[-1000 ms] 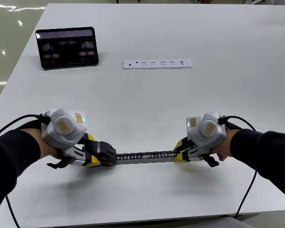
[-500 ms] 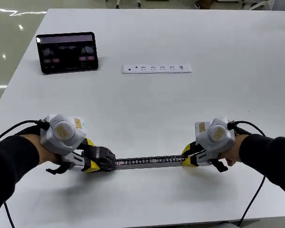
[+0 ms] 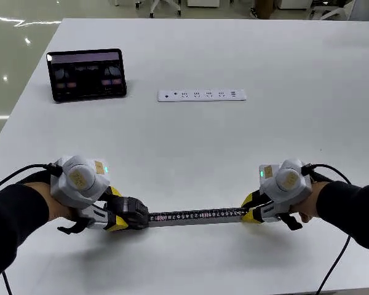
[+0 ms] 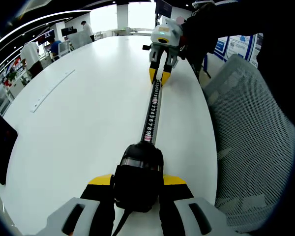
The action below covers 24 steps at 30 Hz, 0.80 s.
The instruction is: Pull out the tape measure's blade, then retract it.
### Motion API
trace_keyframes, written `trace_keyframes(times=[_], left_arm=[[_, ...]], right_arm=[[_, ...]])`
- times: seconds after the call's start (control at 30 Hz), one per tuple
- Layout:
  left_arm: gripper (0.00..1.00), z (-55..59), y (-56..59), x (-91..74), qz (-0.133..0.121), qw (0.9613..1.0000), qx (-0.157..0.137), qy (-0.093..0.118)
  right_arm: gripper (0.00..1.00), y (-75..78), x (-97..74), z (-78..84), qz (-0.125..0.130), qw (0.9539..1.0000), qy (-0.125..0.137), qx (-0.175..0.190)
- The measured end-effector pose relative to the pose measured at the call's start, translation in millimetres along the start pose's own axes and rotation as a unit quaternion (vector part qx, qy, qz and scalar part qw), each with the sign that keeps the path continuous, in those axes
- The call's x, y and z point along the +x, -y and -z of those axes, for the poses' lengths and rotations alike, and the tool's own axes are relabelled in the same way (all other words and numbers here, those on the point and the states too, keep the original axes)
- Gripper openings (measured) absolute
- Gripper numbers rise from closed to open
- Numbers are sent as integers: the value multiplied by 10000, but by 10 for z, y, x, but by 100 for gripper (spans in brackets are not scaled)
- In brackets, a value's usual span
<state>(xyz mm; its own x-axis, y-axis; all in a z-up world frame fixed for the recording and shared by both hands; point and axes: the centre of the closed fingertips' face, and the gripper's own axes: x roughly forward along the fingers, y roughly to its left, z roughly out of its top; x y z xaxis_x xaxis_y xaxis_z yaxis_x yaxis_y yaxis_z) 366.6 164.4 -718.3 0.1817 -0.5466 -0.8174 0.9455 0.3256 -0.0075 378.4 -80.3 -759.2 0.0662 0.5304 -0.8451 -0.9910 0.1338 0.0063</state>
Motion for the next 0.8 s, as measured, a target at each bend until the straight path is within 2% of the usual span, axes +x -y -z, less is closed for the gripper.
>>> trace_keyframes(times=[0.63,0.8], left_arm=[[31,8,-8,13,-7,10000,-6,40],[31,-6,-5,7,-78,9999,-15,104]], right_arm=[[11,14,-4,16,7,9999,45,97],[11,12,-2,10,3,9999,75,125]])
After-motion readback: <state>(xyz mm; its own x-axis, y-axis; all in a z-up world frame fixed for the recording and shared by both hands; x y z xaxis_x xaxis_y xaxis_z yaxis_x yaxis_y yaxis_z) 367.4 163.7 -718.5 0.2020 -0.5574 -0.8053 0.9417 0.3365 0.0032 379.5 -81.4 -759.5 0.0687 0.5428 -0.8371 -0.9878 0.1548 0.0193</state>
